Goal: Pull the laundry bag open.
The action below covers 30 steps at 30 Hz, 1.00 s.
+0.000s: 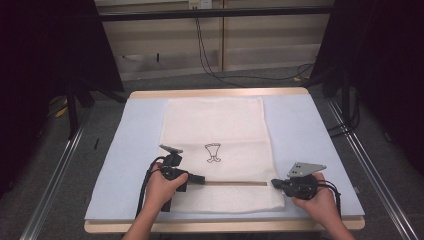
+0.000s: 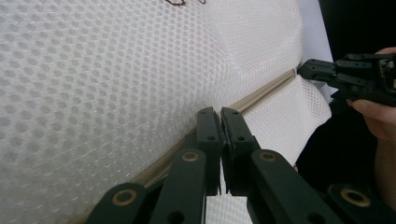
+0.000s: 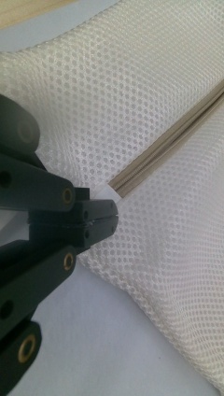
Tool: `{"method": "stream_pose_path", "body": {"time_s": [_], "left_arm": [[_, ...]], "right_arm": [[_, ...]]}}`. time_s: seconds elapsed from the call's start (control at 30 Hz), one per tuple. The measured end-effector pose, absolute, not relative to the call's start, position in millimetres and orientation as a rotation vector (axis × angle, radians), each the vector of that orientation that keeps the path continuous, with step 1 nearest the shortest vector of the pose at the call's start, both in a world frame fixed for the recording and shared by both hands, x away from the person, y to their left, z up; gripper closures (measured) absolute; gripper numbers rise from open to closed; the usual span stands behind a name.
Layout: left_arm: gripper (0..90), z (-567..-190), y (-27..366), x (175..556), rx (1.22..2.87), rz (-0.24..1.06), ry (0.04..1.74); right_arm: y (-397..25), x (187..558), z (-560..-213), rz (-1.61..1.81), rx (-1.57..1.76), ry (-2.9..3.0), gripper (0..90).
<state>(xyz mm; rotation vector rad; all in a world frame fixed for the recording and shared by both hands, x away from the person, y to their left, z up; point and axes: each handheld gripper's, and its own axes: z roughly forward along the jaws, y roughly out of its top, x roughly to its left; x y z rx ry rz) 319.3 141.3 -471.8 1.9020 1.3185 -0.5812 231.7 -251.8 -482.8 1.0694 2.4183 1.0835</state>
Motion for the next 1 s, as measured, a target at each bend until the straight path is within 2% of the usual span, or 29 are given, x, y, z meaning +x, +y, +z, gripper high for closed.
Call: {"method": "stream_pose_path", "body": {"time_s": [1.0], "left_arm": [[87.3,-469.6,174.0,317.3,1.865,-0.566,1.359]], "right_arm": [[-251.8,231.6,-482.7,1.085,1.076,2.419,90.0]]}}
